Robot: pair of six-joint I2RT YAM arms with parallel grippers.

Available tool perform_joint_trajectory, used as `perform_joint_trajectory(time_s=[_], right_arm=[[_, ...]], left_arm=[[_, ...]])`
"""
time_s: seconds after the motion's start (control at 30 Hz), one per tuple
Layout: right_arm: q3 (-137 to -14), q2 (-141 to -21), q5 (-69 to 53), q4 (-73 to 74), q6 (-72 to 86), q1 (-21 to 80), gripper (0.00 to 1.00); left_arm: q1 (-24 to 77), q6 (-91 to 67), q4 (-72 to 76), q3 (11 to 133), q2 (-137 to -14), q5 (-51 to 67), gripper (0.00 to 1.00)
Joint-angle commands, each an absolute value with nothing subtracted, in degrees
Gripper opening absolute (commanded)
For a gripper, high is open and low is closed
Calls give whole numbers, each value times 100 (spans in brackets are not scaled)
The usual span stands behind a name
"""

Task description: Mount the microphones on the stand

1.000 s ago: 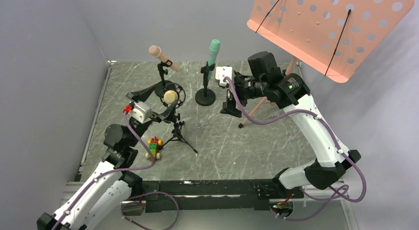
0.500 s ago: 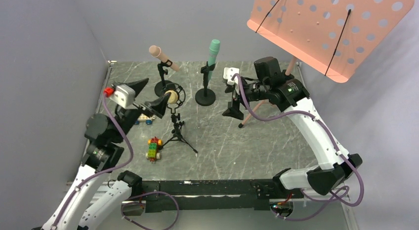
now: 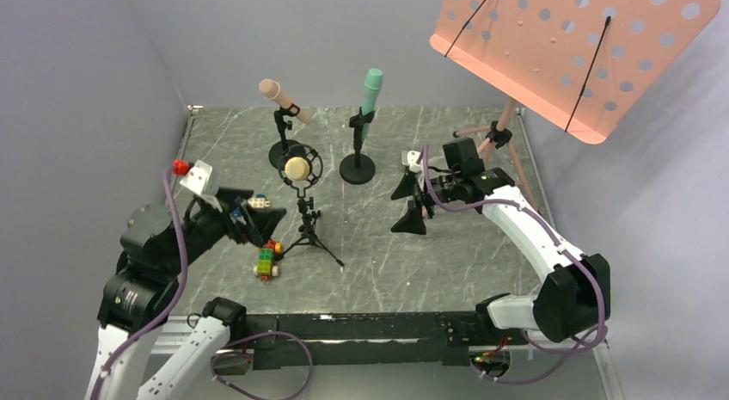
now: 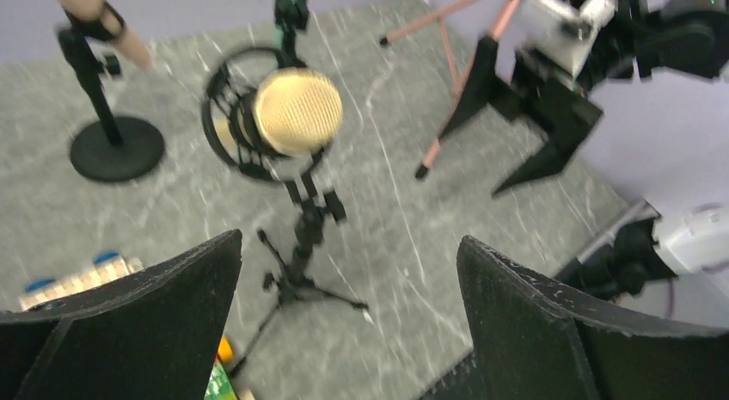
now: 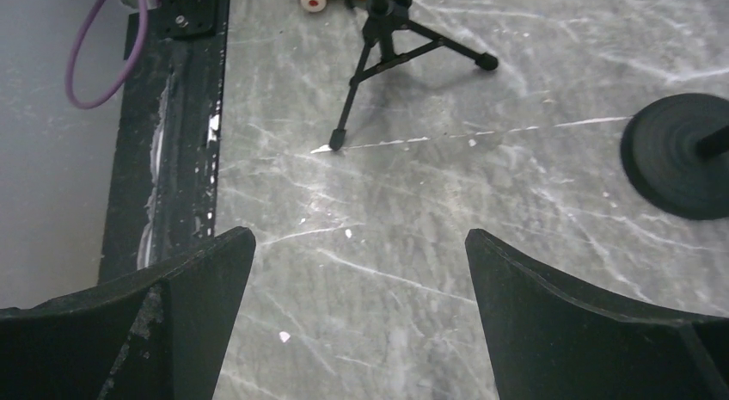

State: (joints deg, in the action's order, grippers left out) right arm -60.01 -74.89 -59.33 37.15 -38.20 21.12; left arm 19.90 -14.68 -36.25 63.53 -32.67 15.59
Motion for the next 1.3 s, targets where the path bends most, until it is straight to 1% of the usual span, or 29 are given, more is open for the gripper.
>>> perform_joint_trajectory(time_s=[0.0,0.07,0.17,0.3,0.47,0.53,0.63,0.7,0.8,0.93,1.03,1.27], right_arm=[[-6063,-7512,-6305,3133,-4027,2017,100],[-6003,-7543,-6367,3104,-4052,2013,100],[-5992,-7625,-6417,3113,-4080,2013,100],[-5976,-7649,-6387,3159,-4170,2005,100],[-5878,-7580,-6387,3127,-4243,1934,100],[-5937,-7623,-6367,3249,-4354,1920,100],[-5953,-7632,-6313,3322,-4419,1917,100],[-5927,-7580,-6302,3317,-4432,1906,100],[-5948,-7556,-6287,3390,-4505,1899,100],[-5982,-7572,-6290,3524,-4629,1898,100],[-6015,-7587,-6293,3606,-4709,1903,100],[-6009,-7577,-6258,3628,-4744,1897,100]], left_arm=[[1966,-1950,-4798,5697,-2610,2021,99],[1969,-2327,-4684,4989,-2245,1959,99],[1975,-2718,-4064,4166,-1871,1891,99],[2192,-2897,-3168,3527,-1996,1489,99],[3938,-2842,-2603,3206,-2418,-497,99],[4714,-2757,-2007,2904,-2566,-1331,99],[5573,-2424,-906,2546,-2907,-2570,99],[5728,-2252,-528,2472,-3185,-3031,99],[5770,-2151,-375,2520,-3503,-3518,97],[5766,-2028,-111,2465,-3559,-3815,94],[5757,-1985,-45,2468,-3565,-3913,88],[5599,-1745,357,2620,-3854,-3908,76]])
